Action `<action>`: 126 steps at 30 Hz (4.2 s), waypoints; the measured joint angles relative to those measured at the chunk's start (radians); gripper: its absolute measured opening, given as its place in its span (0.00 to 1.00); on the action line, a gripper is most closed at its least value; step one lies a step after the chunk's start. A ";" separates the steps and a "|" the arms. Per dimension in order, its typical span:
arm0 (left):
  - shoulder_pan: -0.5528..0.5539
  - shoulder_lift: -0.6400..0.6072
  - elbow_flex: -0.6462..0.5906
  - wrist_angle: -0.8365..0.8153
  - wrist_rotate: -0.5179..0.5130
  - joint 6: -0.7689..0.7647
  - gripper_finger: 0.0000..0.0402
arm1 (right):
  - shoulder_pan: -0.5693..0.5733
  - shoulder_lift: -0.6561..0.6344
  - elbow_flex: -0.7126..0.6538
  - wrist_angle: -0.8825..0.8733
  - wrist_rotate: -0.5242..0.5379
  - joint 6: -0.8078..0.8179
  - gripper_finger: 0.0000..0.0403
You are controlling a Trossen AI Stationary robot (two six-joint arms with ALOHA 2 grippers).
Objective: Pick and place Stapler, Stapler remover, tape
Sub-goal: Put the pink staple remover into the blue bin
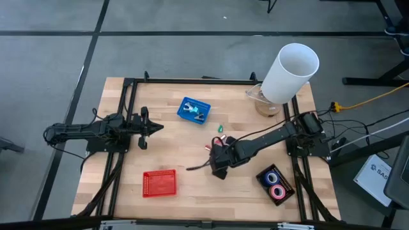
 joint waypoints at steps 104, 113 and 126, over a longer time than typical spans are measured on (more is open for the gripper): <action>0.000 0.000 0.000 0.000 0.000 0.000 0.02 | -0.279 -0.082 0.439 -0.246 -0.045 -0.226 0.00; 0.000 0.000 0.000 0.000 0.000 0.000 0.02 | -0.418 -0.082 0.500 -0.105 -0.037 -0.362 0.00; 0.000 0.000 0.000 0.000 0.000 0.000 0.02 | -0.529 0.001 0.485 0.061 -0.117 -0.421 0.00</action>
